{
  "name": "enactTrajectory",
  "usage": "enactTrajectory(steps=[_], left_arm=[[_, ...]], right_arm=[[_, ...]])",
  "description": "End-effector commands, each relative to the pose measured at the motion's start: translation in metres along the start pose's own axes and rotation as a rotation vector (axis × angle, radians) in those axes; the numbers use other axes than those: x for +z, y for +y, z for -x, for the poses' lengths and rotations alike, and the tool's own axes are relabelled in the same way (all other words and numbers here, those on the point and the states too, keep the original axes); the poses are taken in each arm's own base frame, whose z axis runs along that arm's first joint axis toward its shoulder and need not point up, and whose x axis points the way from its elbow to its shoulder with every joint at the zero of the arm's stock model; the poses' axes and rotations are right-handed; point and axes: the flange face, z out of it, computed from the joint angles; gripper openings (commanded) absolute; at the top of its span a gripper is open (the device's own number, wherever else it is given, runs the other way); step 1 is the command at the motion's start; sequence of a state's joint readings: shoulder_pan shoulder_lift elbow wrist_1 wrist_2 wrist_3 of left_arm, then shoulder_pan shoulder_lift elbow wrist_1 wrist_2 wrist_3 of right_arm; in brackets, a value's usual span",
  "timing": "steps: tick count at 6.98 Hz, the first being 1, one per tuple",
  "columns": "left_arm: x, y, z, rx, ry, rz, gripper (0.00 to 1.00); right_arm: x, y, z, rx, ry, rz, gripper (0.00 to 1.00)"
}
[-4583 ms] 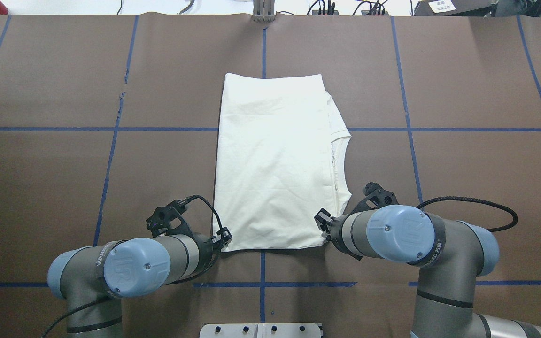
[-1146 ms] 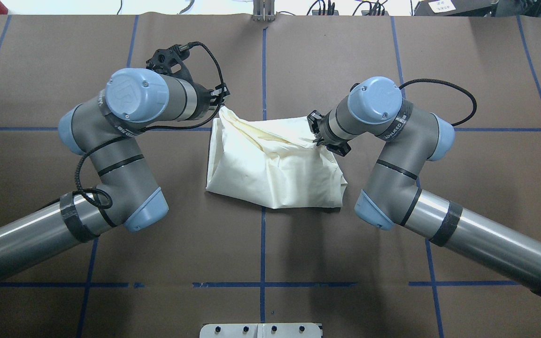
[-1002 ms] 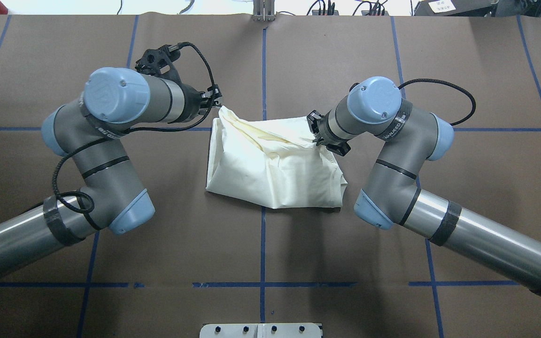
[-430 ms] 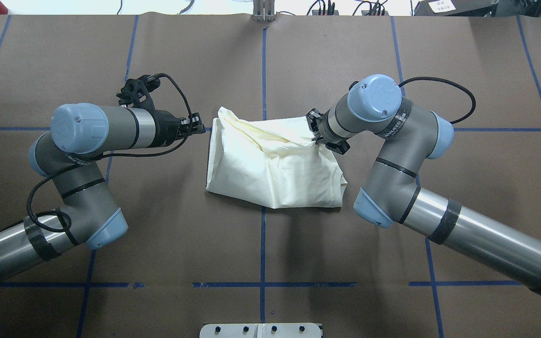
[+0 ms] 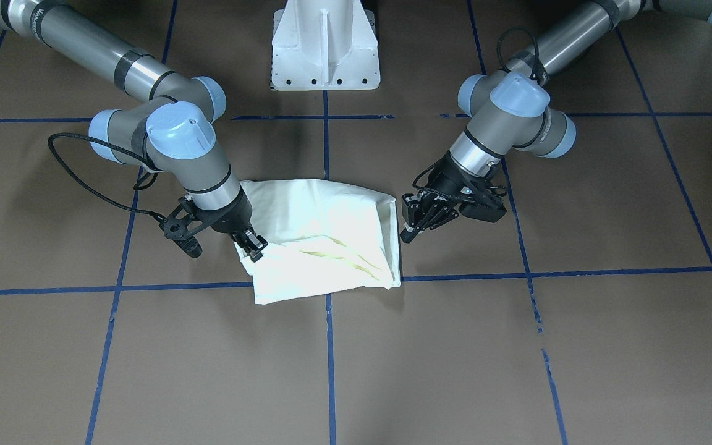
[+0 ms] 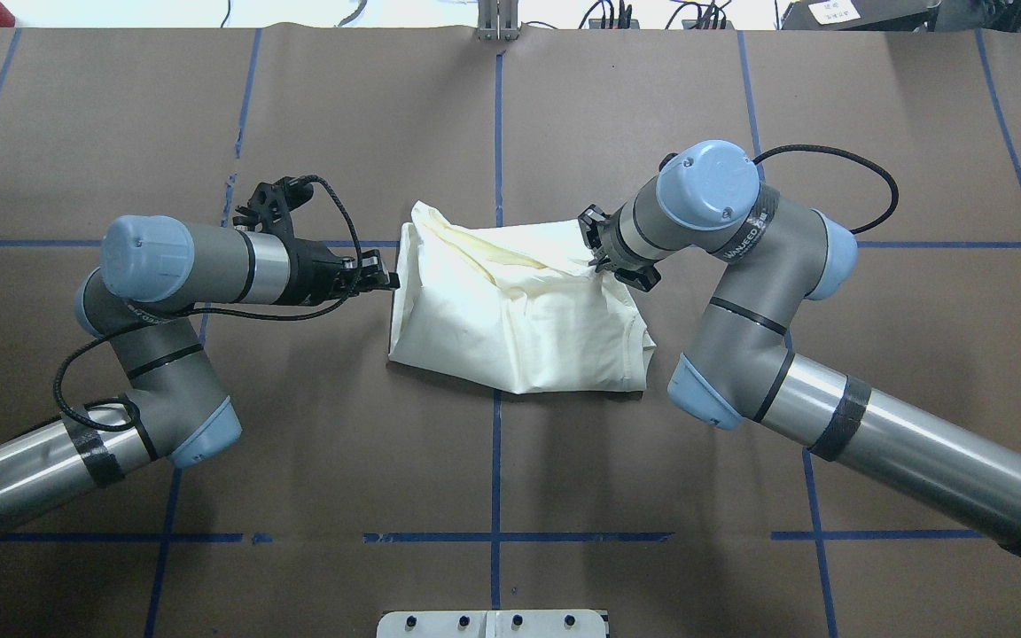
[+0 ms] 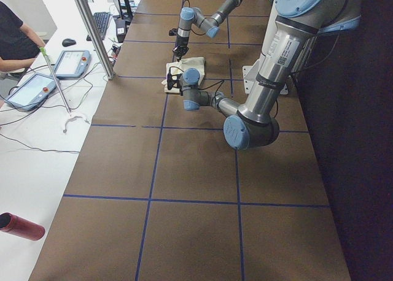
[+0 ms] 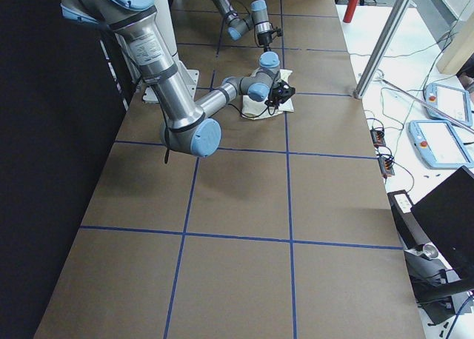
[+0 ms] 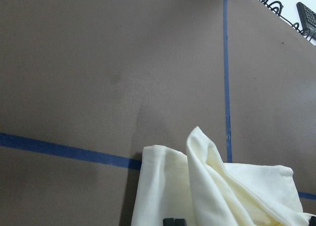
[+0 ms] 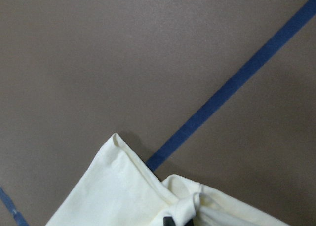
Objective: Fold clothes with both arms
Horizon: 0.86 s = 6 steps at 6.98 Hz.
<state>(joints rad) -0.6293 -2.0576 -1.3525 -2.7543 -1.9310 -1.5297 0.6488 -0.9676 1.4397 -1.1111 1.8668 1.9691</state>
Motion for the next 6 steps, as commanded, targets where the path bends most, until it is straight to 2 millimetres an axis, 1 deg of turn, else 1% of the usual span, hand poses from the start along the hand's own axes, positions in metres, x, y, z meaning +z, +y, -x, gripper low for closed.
enactTrajectory(steps=[1,2,3,4,5,6], left_arm=[[-0.001,0.010,-0.001,0.010,0.037,0.102,0.00],[0.003,0.009,0.003,0.006,0.029,0.104,0.00],[0.005,0.010,-0.002,0.009,0.038,0.107,0.00],[0.010,0.015,-0.001,0.010,0.037,0.116,0.00],[0.011,0.022,0.000,0.012,0.059,0.124,0.00],[0.017,0.027,0.007,-0.005,0.062,0.132,0.00]], right_arm=[[-0.001,0.001,0.001,0.001,-0.002,0.001,0.00],[-0.002,0.000,0.002,0.001,-0.006,0.001,0.00],[-0.003,0.000,0.002,0.001,-0.006,0.001,0.00],[-0.003,0.001,0.002,0.002,-0.007,0.002,0.00],[-0.004,0.001,0.003,0.002,-0.010,0.003,0.00],[-0.004,0.001,0.003,0.002,-0.010,0.003,0.00]])
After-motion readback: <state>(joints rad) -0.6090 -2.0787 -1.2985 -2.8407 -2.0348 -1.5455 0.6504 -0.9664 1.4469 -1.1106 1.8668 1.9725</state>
